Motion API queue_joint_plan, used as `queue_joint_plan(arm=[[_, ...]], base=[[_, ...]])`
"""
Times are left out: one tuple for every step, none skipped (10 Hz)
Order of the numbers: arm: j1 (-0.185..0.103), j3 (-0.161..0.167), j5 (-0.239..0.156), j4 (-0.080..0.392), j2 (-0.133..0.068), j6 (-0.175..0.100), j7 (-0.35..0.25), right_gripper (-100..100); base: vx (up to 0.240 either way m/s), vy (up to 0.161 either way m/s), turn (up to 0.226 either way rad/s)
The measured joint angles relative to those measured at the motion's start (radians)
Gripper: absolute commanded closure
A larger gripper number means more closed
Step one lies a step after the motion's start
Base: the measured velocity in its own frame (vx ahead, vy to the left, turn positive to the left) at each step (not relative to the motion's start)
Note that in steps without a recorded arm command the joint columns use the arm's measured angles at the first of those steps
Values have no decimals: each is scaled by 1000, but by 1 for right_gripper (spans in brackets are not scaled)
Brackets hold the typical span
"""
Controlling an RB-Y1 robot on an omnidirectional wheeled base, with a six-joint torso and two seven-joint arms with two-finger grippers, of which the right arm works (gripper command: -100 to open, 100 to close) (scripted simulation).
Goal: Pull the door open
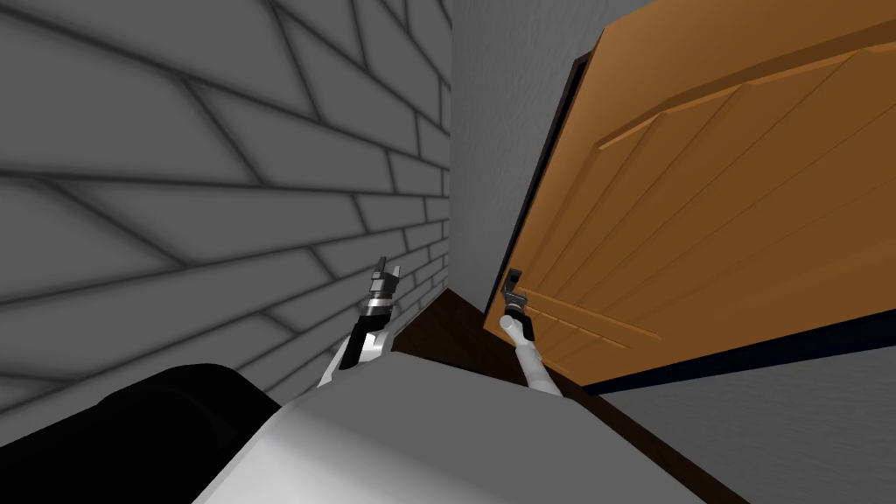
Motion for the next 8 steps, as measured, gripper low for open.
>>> queue_joint_plan(arm=[[0,1,-4,-1,4,-6,-19,-100],[1,3,-8,-3,7,-11,-36,-100],[1,3,-9,-4,8,-12,-40,-100],[11,-4,-14,-12,-12,-4,-47,-100],[16,-3,-18,-6,-34,-3,-67,-100],[33,-5,-22,-16,-56,1,-85,-100],[48,-15,-29,-32,-76,12,-96,-100],[43,-17,-31,-23,-85,13,-103,-100]], base=[[-71,-41,32],[-32,-19,7],[67,19,114],[124,38,132],[158,28,95],[189,21,117],[125,12,46],[104,4,77]])
